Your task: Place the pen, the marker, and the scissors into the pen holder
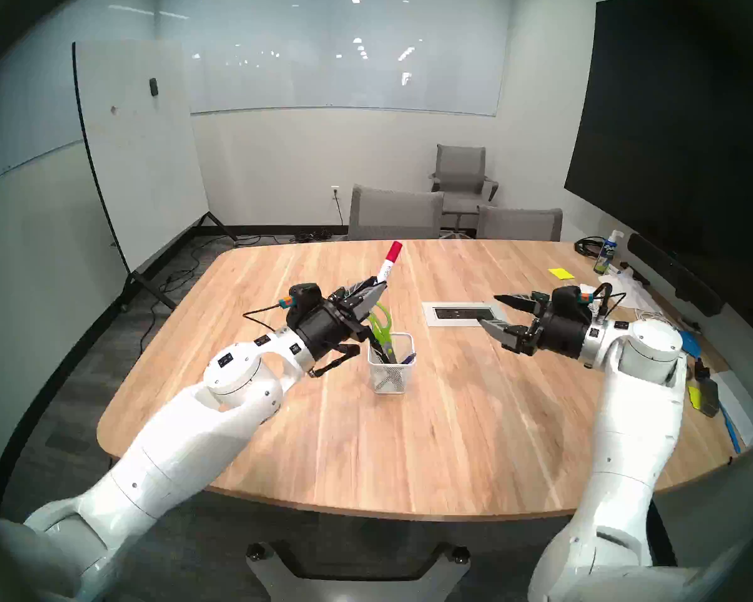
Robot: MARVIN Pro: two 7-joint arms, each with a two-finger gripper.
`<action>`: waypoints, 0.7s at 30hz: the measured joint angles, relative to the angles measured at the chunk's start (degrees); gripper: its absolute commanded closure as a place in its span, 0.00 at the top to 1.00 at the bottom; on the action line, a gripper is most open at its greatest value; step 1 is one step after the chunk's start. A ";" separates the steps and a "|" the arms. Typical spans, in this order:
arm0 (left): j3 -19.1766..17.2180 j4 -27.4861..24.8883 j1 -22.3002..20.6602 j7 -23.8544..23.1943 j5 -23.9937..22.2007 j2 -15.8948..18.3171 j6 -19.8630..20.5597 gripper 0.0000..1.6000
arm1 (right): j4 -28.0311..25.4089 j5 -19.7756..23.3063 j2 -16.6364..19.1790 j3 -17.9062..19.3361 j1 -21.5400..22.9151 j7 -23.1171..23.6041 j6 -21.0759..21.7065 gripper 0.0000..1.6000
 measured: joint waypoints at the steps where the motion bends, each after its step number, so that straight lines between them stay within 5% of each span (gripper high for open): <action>1: 0.00 0.00 0.00 0.00 0.00 0.00 0.00 0.00 | 0.02 0.03 -0.21 0.29 0.04 -0.11 -0.01 1.00; 21: 0.00 -0.01 0.00 0.01 -0.04 0.00 -0.01 0.00 | -1.41 -0.39 -4.78 -0.91 0.32 -4.35 0.93 1.00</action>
